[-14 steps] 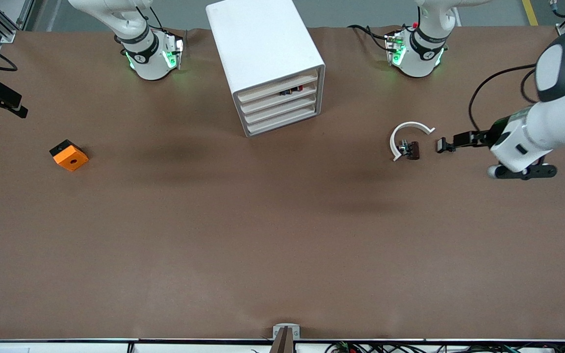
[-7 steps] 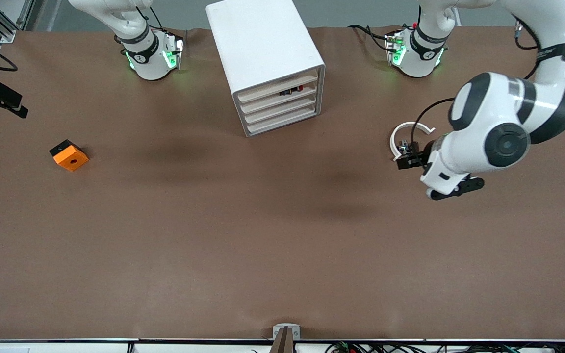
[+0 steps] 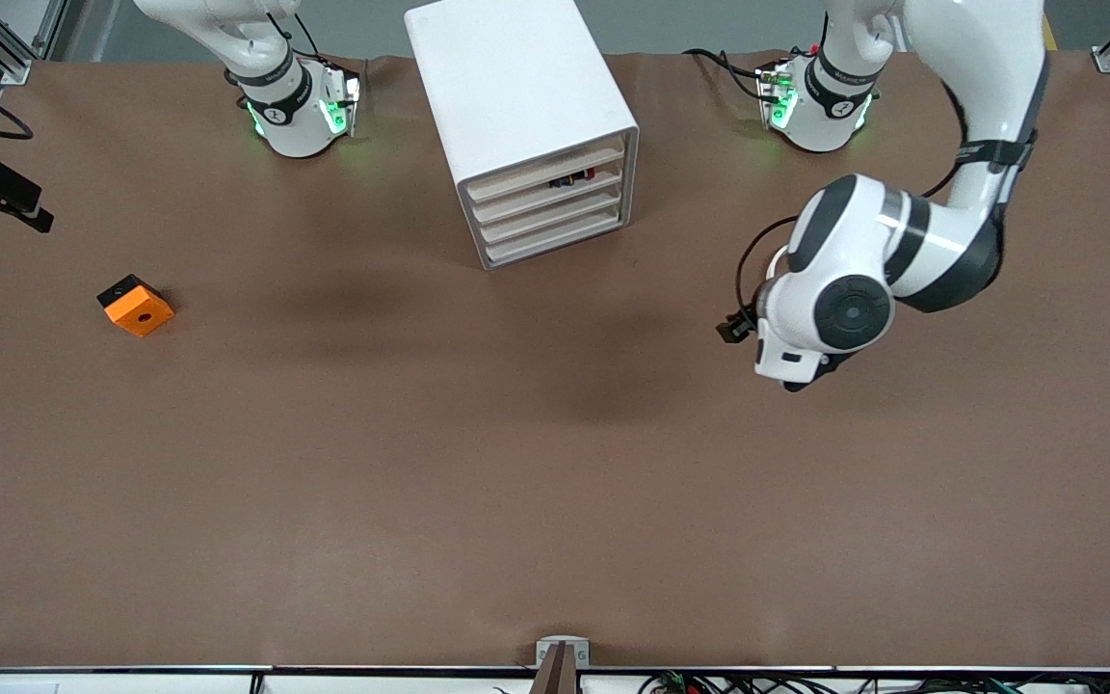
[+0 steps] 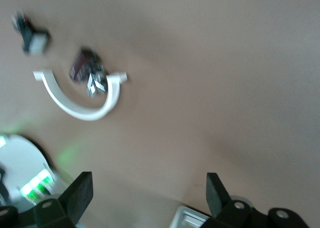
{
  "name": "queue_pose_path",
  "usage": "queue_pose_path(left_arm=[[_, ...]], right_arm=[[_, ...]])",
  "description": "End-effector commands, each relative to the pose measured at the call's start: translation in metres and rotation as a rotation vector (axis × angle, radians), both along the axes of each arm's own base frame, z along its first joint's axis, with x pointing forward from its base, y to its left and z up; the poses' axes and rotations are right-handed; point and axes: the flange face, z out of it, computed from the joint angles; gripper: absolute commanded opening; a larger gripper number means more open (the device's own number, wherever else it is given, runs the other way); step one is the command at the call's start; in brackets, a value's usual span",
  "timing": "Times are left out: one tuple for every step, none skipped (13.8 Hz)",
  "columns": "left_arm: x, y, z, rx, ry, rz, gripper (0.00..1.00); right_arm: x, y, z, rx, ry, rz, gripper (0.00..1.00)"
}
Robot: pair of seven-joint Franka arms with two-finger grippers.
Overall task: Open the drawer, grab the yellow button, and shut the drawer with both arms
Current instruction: 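Reach the left gripper to the front of the cabinet's drawer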
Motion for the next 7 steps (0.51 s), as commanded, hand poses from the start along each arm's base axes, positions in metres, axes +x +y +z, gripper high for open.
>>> queue_pose_path(left_arm=[[0.001, -0.026, -0.012, 0.038, 0.091, 0.182, 1.0], [0.001, -0.032, -0.016, 0.061, 0.143, 0.234, 1.0], [-0.002, -0.039, -0.019, 0.081, 0.189, 0.258, 1.0], [-0.009, -0.046, -0.022, 0.106, 0.232, 0.284, 1.0], [-0.014, -0.048, -0.026, 0.132, 0.275, 0.329, 1.0], [-0.019, -0.05, -0.037, 0.167, 0.333, 0.371, 1.0], [-0.022, -0.052, -0.046, 0.191, 0.385, 0.412, 1.0]], right_arm=[[-0.004, -0.003, 0.013, -0.004, -0.026, -0.01, 1.0], [-0.004, -0.003, 0.013, -0.004, -0.026, -0.01, 1.0], [-0.003, -0.003, 0.012, -0.004, -0.026, -0.008, 1.0], [-0.003, -0.002, 0.014, -0.003, -0.028, -0.01, 1.0], [-0.002, -0.002, 0.014, -0.003, -0.028, -0.011, 1.0], [0.0, -0.002, 0.011, -0.003, -0.025, -0.017, 1.0], [0.0, -0.002, 0.013, -0.004, -0.028, -0.021, 1.0]])
